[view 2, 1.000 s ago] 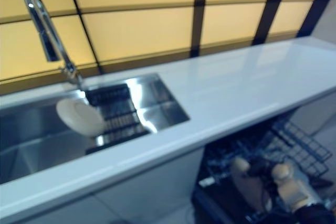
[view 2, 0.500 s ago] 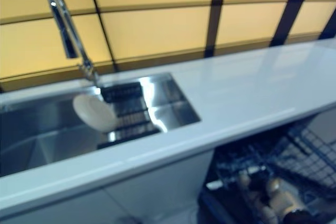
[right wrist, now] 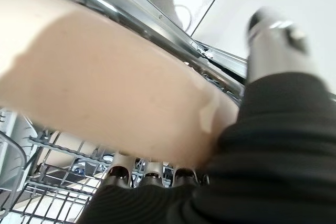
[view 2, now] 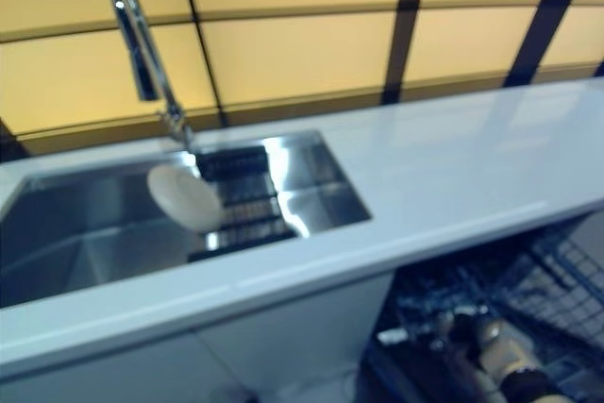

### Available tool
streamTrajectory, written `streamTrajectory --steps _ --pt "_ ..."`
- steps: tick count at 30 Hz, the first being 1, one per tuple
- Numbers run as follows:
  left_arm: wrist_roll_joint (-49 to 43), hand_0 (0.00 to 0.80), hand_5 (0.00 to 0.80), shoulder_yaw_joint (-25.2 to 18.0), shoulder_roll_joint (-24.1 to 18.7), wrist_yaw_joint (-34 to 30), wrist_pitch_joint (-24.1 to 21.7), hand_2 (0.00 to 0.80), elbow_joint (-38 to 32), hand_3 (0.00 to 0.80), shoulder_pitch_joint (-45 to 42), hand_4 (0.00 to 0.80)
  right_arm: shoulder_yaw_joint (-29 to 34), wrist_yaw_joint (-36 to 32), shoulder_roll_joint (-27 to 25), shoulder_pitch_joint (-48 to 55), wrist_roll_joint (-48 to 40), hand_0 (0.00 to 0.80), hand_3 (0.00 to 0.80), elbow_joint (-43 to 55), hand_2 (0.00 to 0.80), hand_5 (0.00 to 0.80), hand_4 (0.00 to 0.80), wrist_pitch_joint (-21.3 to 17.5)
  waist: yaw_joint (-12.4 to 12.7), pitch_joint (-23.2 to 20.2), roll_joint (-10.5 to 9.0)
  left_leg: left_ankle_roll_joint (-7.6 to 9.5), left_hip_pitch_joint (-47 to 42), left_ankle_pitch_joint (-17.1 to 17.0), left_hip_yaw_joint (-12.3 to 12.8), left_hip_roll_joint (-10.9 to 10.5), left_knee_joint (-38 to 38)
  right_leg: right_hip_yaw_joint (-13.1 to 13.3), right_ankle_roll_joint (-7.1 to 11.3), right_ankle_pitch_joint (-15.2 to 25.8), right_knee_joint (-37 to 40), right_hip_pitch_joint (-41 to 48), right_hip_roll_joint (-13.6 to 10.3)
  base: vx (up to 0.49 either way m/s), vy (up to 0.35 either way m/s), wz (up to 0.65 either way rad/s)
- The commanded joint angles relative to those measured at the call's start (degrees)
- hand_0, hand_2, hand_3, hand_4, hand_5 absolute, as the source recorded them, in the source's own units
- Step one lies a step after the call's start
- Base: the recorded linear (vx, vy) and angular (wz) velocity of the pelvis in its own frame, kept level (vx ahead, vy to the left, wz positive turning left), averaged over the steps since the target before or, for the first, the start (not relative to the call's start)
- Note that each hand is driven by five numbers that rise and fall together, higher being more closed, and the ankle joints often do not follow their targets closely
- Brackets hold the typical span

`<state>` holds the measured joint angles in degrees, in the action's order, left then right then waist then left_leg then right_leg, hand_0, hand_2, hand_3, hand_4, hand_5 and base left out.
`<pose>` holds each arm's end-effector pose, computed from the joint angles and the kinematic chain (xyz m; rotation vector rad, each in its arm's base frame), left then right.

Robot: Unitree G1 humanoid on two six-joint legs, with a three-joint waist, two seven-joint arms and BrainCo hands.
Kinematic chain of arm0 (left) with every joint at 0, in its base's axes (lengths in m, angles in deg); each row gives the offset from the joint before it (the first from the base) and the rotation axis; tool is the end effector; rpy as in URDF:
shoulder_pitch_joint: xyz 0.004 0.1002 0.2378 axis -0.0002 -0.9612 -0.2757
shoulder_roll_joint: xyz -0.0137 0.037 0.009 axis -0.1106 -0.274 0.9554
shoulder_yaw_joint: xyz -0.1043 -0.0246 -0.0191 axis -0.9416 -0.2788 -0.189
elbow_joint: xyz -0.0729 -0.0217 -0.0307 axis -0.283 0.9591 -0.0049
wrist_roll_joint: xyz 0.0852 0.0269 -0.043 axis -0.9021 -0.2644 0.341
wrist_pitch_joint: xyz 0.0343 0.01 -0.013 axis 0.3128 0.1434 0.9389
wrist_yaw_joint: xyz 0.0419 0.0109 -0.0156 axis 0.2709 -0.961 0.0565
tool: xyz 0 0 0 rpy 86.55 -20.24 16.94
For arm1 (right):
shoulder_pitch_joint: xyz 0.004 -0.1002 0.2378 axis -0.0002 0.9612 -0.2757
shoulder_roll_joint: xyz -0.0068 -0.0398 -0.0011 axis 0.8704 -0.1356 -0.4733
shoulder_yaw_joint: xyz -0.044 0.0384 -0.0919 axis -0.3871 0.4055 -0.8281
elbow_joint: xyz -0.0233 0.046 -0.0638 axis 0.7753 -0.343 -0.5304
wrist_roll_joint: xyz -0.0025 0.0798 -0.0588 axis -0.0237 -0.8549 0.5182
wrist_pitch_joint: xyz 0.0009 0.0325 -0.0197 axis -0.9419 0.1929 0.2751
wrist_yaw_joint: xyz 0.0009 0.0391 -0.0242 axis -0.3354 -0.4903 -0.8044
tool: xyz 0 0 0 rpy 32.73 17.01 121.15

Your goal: Take plates into dishwasher

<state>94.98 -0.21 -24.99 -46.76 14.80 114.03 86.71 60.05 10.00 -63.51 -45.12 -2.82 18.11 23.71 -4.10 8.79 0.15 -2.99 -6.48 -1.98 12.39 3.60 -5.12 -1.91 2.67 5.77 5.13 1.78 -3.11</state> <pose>0.1241 0.2554 -0.0890 0.2883 1.1733 -0.0276 0.2288 -0.3070 0.0335 -0.9320 0.9394 0.1944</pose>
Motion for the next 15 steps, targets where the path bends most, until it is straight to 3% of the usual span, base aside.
streamTrajectory --steps 1,8,11,15 --pt "-1.5 0.0 0.0 -0.2 -0.3 0.9 -0.2 0.0 1.8 0.0 3.2 0.0 -0.2 -2.1 -1.4 -2.2 -0.7 0.0 0.0 3.5 0.0 0.0 0.0 1.1 -0.4 -0.4 -3.08 0.99 -0.7 2.0 -1.8 -0.4 0.5 0.4 6.33 1.2 -0.8 -0.6 -4.4 0.0 0.0 0.0" --pt "-1.2 0.0 0.0 -2.2 -1.6 0.4 1.2 0.0 0.6 0.0 2.8 0.0 6.1 -9.1 -8.3 -1.5 -0.7 0.0 0.0 14.3 0.0 0.0 0.0 4.1 -2.1 -0.5 -4.0 0.95 -1.3 2.0 -1.1 -0.2 0.2 1.5 6.39 1.4 -0.9 -0.6 -4.0 0.003 0.004 -0.01" --pt "-0.8 0.0 0.0 -3.3 -2.8 -0.3 1.7 0.0 1.1 0.0 3.1 0.0 9.3 -12.0 -13.5 -1.9 -3.6 0.0 0.0 18.1 0.0 0.0 0.0 5.0 -3.0 -0.8 -4.63 0.9 -1.5 2.0 -0.7 0.0 0.1 1.9 6.42 1.3 -1.0 -0.6 -3.8 0.007 0.007 -0.02" --pt "-1.1 0.0 0.0 -4.4 -3.6 -1.0 1.5 0.0 1.7 0.0 2.6 0.0 13.1 -13.9 -18.5 -1.2 -7.0 0.0 0.0 20.2 0.0 0.0 0.0 4.5 -3.7 -1.4 -5.17 0.82 -1.7 2.1 -0.2 0.1 0.1 2.2 6.45 1.2 -0.9 -0.4 -3.5 0.016 0.021 -0.15"
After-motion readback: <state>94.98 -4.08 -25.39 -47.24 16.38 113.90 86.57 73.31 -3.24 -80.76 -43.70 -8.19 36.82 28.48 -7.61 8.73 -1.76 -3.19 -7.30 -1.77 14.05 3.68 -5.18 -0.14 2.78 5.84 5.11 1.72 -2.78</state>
